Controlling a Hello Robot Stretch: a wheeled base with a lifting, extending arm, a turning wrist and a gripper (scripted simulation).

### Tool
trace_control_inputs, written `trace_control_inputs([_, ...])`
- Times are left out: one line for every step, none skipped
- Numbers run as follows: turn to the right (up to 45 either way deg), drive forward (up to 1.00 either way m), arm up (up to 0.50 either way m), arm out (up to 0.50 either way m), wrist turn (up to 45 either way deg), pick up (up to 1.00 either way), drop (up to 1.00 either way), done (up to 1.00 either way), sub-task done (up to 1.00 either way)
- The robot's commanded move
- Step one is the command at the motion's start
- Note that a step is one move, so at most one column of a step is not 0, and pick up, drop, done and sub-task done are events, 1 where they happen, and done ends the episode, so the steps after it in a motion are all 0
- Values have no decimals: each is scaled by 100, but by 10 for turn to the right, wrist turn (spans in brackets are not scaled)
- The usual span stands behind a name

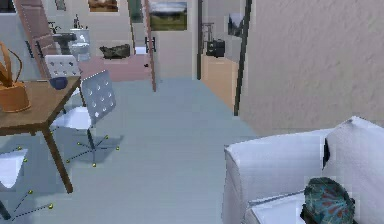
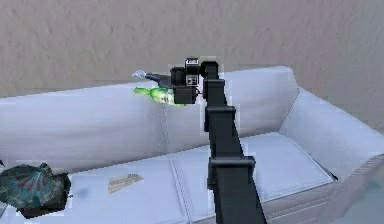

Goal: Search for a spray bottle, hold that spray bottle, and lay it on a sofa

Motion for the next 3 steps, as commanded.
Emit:
trace_control_inputs([0, 0, -24, 0, 0, 0, 0, 0, 0])
trace_control_inputs([0, 0, -32, 0, 0, 0, 0, 0, 0])
trace_control_inputs([0, 0, 0, 0, 0, 0, 100, 0, 0])
